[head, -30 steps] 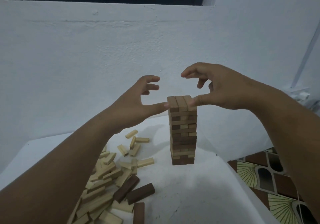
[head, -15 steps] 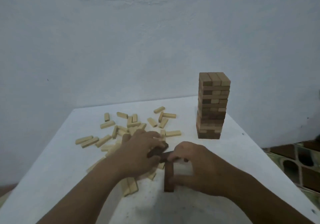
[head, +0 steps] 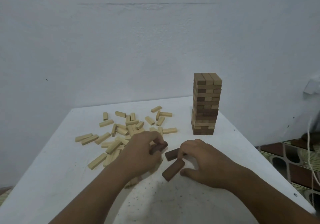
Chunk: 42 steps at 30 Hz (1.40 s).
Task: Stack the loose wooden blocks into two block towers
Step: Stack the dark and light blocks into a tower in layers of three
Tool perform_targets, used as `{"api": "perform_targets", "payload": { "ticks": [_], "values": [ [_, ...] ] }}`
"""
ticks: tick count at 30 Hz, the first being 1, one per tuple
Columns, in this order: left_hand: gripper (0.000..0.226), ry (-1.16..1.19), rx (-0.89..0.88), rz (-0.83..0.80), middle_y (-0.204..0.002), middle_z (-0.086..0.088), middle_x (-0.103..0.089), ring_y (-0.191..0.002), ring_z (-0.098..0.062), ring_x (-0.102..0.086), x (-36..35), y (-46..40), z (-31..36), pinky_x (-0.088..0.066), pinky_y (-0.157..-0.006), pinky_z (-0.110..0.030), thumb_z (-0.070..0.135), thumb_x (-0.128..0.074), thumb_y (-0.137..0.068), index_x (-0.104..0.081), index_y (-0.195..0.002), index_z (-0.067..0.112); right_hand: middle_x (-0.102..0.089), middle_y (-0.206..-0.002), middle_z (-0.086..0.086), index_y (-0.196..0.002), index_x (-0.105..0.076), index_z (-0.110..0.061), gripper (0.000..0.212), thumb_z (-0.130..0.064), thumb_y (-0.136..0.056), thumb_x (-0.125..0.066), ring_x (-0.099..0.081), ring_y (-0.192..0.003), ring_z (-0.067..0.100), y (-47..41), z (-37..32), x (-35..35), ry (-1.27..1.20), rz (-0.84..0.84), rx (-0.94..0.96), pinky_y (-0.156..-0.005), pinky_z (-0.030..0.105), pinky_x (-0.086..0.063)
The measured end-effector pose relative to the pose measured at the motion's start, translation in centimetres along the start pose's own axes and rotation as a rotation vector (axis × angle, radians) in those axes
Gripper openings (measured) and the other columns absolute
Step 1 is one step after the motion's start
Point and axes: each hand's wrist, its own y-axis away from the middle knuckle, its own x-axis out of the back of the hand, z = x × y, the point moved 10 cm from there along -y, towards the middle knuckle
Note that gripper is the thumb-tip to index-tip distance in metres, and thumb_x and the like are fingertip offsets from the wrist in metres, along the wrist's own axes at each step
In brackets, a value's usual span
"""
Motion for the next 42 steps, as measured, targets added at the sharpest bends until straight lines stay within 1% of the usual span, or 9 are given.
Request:
{"api": "perform_targets", "payload": {
  "ticks": [6, 12, 18, 24, 27, 30, 32, 35, 42],
  "values": [
    [0.023, 0.017, -0.035, -0.04, -0.09, 0.018, -0.065, -0.084, 0.002, -0.055, -2.2, 0.2, 1.5, -0.046, -0.072, -0.019, 0.016, -0.062, -0.08, -0.071, -0.096, 0.03, -0.047, -0.115, -0.023, -0.129, -0.05, -0.044, 0.042, -0.052, -0.088, -0.056, -0.039, -0.105, 0.002, 0.9, 0.8, -0.1, 0.005, 0.042, -0.015, -0.092, 0.024, -0.04],
    [0.021, 0.006, 0.012, 0.05, -0.093, 0.017, -0.065, -0.083, 0.006, -0.052, -1.5, 0.8, 1.5, -0.039, -0.066, -0.009, 0.013, -0.065, -0.077, -0.07, -0.091, 0.028, -0.045, -0.094, -0.017, -0.095, -0.054, -0.034, 0.055, -0.082, -0.071, -0.044, -0.042, -0.086, 0.005, 1.4, 0.0, 0.1, 0.068, 0.252, -0.094, -0.072, 0.023, -0.041],
    [0.022, 0.068, 0.103, 0.126, -0.092, 0.018, -0.064, -0.076, 0.015, -0.05, -0.2, 2.1, 1.6, -0.037, -0.062, -0.003, 0.012, -0.067, -0.075, -0.071, -0.086, 0.031, -0.044, -0.091, -0.018, -0.088, -0.054, -0.037, 0.031, -0.064, -0.077, -0.062, -0.045, -0.085, 0.005, 1.4, 1.4, -0.3, -0.062, 0.266, -0.178, -0.069, 0.023, -0.046],
    [0.006, 0.017, 0.148, 0.122, -0.091, 0.017, -0.061, -0.075, -0.001, -0.055, -1.1, 3.1, 2.0, -0.036, -0.063, -0.012, 0.024, -0.067, -0.079, -0.071, -0.079, 0.029, -0.048, -0.088, -0.017, -0.086, -0.064, -0.032, 0.02, -0.052, -0.085, -0.062, -0.049, -0.083, 0.003, 2.1, 1.5, 0.1, -0.164, 0.273, -0.185, -0.068, 0.019, -0.043],
    [0.014, -0.012, 0.152, 0.146, -0.093, 0.015, -0.062, -0.072, -0.004, -0.059, -1.0, 3.3, 2.6, -0.042, -0.062, -0.013, 0.025, -0.063, -0.087, -0.072, -0.077, 0.028, -0.049, -0.086, -0.017, -0.08, -0.059, -0.032, 0.022, -0.053, -0.081, -0.064, -0.048, -0.08, 0.003, 2.5, 1.3, -0.2, -0.138, 0.282, -0.213, -0.069, 0.021, -0.044],
    [0.021, -0.054, 0.119, 0.104, -0.096, 0.008, -0.067, -0.082, -0.007, -0.061, -1.6, 3.7, 3.0, -0.048, -0.073, -0.02, 0.02, -0.056, -0.093, -0.074, -0.082, 0.02, -0.048, -0.091, -0.019, -0.089, -0.063, -0.031, 0.033, -0.061, -0.074, -0.067, -0.047, -0.083, 0.002, 3.1, 0.9, -0.5, -0.145, 0.262, -0.232, -0.067, 0.016, -0.038],
    [0.027, -0.054, 0.071, 0.07, -0.105, 0.012, -0.066, -0.095, -0.003, -0.058, -1.9, 4.0, 3.0, -0.04, -0.085, -0.009, 0.01, -0.053, -0.092, -0.075, -0.09, 0.023, -0.047, -0.102, -0.024, -0.101, -0.067, -0.03, 0.043, -0.063, -0.073, -0.068, -0.046, -0.088, 0.001, 3.5, 0.6, -0.5, -0.149, 0.238, -0.23, -0.07, 0.014, -0.036],
    [0.032, -0.058, 0.041, 0.037, -0.117, 0.02, -0.057, -0.097, 0.007, -0.046, -2.1, 4.7, 3.1, -0.03, -0.081, 0.004, 0.006, -0.053, -0.091, -0.075, -0.101, 0.028, -0.047, -0.122, -0.02, -0.116, -0.066, -0.028, 0.056, -0.061, -0.071, -0.07, -0.043, -0.097, 0.001, 4.0, -0.1, -0.8, -0.147, 0.227, -0.227, -0.079, 0.014, -0.038],
    [0.016, -0.007, 0.058, 0.129, -0.112, 0.011, -0.059, -0.086, -0.001, -0.056, -1.3, 5.6, 3.5, -0.044, -0.083, -0.018, 0.017, -0.061, -0.091, -0.076, -0.09, 0.023, -0.053, -0.133, -0.013, -0.122, -0.065, -0.026, 0.053, -0.054, -0.077, -0.07, -0.047, -0.118, 0.008, 4.8, -1.3, -1.5, -0.185, 0.324, -0.172, -0.099, 0.02, -0.038]
  ]
}}
